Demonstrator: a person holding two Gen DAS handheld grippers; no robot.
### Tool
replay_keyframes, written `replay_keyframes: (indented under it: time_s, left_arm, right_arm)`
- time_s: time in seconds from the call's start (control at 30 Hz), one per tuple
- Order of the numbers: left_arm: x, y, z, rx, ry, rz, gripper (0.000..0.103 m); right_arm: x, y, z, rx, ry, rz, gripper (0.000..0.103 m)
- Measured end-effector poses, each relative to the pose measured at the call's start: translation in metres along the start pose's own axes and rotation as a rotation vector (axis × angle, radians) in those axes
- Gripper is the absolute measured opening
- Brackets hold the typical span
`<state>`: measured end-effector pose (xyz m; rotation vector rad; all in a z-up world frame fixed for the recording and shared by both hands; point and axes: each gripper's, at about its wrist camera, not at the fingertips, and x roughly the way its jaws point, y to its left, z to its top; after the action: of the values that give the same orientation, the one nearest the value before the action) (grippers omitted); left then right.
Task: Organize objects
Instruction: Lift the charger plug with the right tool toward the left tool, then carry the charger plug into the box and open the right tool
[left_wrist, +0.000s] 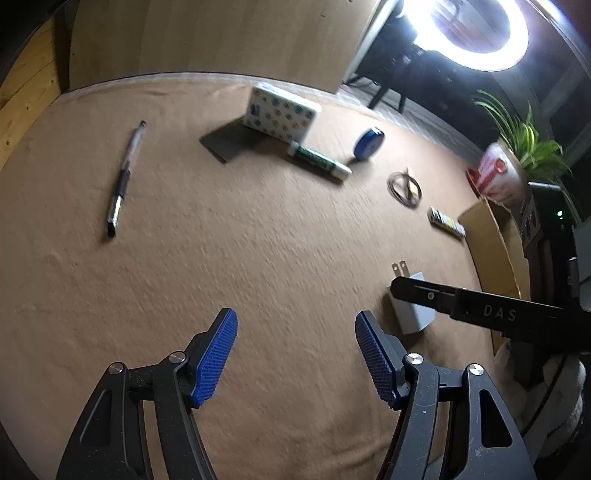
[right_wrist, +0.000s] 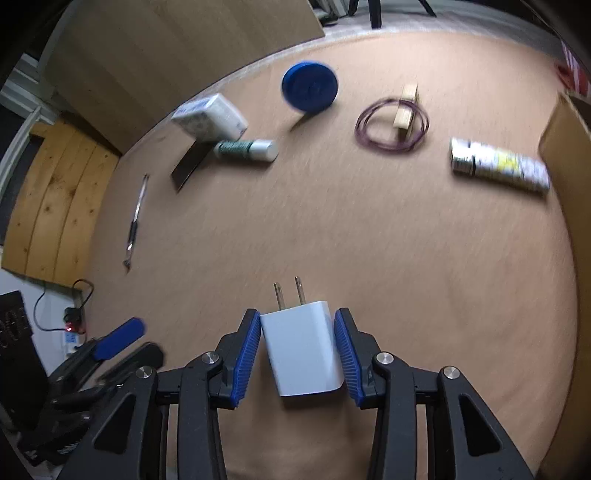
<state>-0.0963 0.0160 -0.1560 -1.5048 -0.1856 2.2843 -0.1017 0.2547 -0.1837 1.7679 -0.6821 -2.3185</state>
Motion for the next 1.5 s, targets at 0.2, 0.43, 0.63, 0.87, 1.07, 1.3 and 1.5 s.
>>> replay_keyframes:
  time_s: [0.2,0.43,0.63,0.87,1.07,1.3,1.5]
  left_arm:
    - [0.002,-0.017,-0.013,0.071,0.021,-0.027,0.07]
    - [0.02,-0.05,-0.021,0.135,0.072,-0.079,0.069]
    - [0.037,-0.069,-0.021,0.148,0.101,-0.123,0.061]
    - [0.045,-0.08,-0.02,0.144,0.104,-0.171,0.046]
    - [0.047,-0.082,-0.019,0.115,0.106,-0.192,0.046]
    - [0.04,-0.102,-0.014,0.118,0.093,-0.221,0.045]
    - [0.027,-0.146,-0.002,0.186,0.066,-0.276,0.045]
  right_arm:
    - [-0.008,-0.011,-0.006,0.007,0.001,0.06,0.042]
    - [-0.01,-0.016,-0.005,-0.031,0.019,0.085,0.041]
    - [-0.007,-0.011,-0.002,-0.074,0.04,0.1,0.036]
    - [-0.005,-0.007,0.0,-0.101,0.055,0.119,0.029]
    - [-0.011,-0.012,0.0,-0.108,0.049,0.107,0.029]
    - [-0.042,-0.025,0.0,-0.09,-0.014,0.09,0.028]
    - [-0.09,-0.049,-0.003,-0.049,-0.105,0.073,0.028]
